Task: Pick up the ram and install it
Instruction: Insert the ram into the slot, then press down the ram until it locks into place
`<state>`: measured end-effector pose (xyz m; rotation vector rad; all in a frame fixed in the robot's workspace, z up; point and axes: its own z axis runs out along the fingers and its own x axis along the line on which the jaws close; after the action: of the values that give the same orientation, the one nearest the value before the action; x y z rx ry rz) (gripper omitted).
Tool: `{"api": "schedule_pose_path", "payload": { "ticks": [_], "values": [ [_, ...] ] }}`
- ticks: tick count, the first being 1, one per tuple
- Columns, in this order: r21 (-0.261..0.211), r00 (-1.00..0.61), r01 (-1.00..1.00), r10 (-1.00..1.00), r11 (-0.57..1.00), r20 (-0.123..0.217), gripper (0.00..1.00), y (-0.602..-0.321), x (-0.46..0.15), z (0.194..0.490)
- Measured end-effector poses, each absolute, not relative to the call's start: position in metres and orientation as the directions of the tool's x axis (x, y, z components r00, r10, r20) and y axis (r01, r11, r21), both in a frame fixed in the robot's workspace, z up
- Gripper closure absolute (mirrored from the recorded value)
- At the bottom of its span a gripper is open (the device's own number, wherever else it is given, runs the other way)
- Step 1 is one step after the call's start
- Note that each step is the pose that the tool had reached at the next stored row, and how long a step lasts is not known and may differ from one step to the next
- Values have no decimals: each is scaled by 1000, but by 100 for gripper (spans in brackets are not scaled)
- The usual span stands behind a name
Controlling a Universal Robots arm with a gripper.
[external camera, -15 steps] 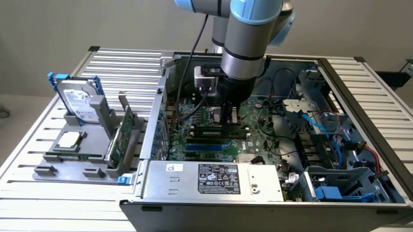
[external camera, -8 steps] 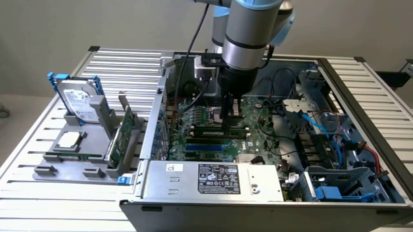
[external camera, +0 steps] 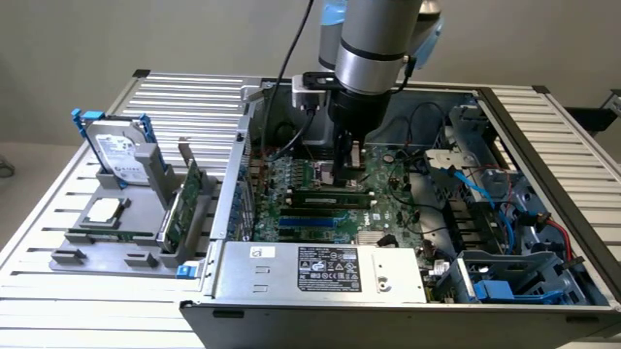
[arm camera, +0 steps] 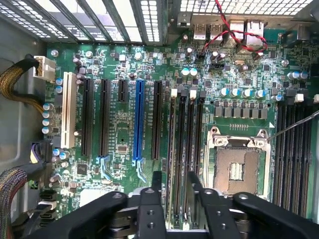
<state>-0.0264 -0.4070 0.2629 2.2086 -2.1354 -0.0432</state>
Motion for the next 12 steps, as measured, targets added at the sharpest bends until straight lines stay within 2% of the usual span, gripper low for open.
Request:
{"api": "schedule_pose_path", "payload": {
  "ticks": [1, 4, 5, 12],
  "values": [
    [69, 35, -997, -999, -33, 28, 69, -407, -26, 263],
    [69, 35, -997, -999, -33, 28, 87, -407, -26, 263],
    [69, 35, -997, -999, -33, 28, 89, -407, -26, 263],
    [69, 35, -997, -999, -33, 28, 89, -407, -26, 263]
  ]
}}
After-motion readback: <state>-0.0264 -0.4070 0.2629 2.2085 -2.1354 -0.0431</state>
